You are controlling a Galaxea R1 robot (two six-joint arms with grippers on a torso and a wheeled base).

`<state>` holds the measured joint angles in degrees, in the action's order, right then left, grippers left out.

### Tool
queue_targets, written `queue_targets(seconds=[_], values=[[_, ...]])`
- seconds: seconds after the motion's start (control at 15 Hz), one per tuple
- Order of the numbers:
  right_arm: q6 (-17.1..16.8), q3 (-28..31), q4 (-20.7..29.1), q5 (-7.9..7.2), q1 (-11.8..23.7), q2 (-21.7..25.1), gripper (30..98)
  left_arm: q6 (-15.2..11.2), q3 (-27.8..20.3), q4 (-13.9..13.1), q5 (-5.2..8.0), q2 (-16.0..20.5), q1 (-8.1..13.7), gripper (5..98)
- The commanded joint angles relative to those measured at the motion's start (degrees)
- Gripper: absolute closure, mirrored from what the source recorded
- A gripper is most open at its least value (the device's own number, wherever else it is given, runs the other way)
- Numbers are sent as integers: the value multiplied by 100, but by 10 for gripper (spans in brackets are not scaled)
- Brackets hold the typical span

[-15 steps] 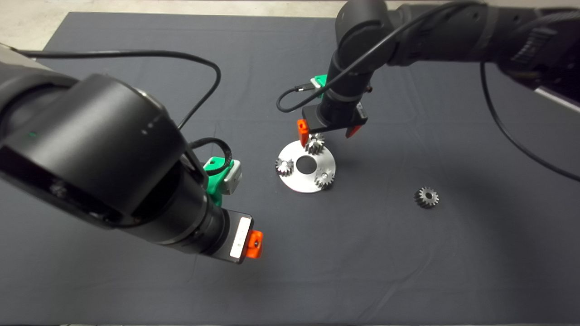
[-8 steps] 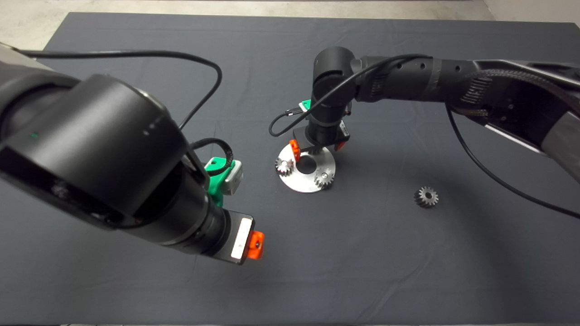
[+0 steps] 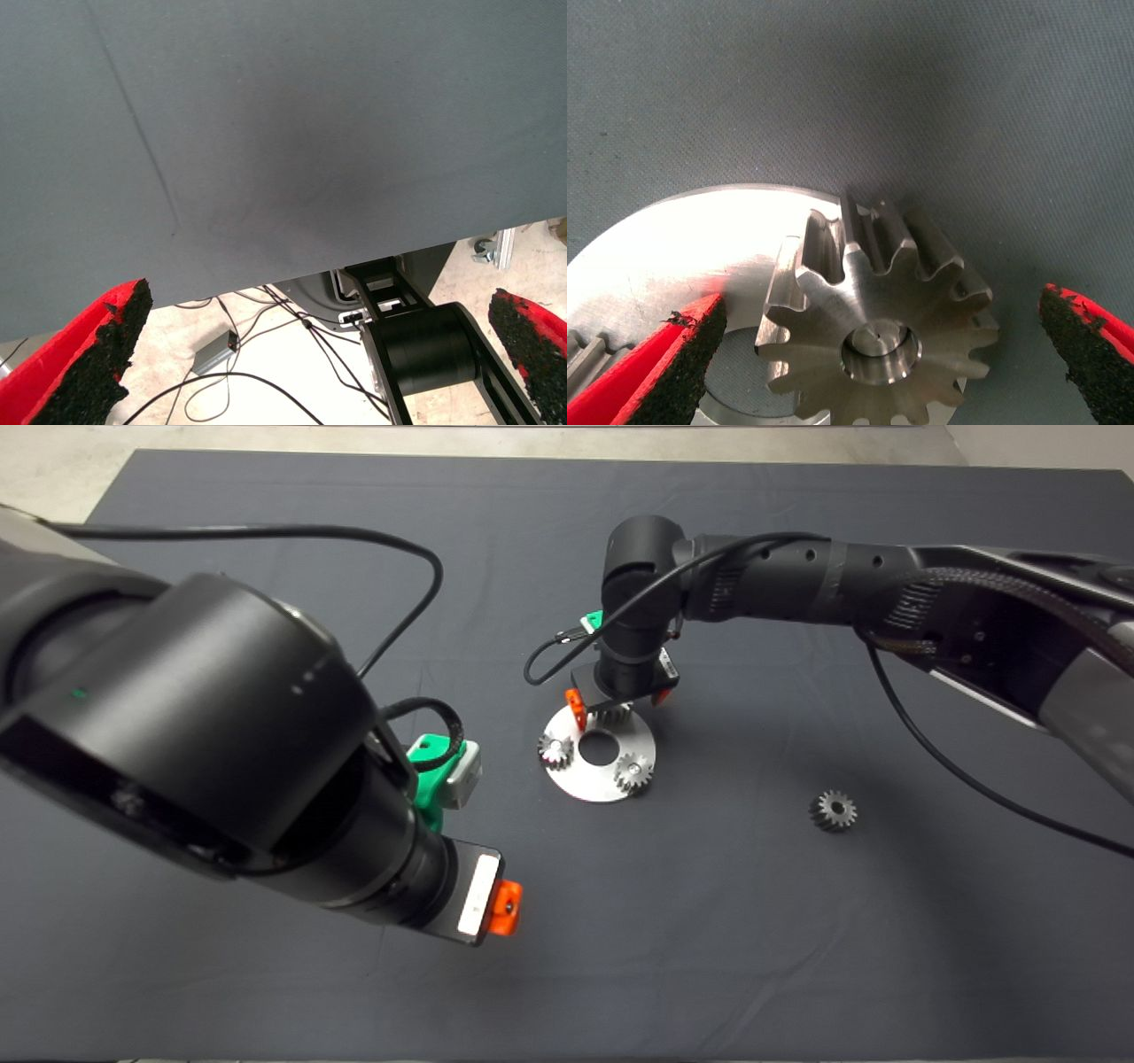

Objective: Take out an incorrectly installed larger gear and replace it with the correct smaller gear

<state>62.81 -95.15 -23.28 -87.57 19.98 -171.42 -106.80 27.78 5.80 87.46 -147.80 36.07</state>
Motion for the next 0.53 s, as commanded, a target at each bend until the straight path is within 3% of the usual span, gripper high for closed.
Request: queue_targets(seconds=[0.0,0.2,0.47], values=[[-84,-134,-387,-498,41,-28,349,-7,-2,9,316,-79,76,60],[-58,-99,-387,-498,41,-28,370,-7,-2,0,316,-79,76,60],[-32,-73,-387,-507,33,-19,462,-7,8,-9,316,-79,76,60]])
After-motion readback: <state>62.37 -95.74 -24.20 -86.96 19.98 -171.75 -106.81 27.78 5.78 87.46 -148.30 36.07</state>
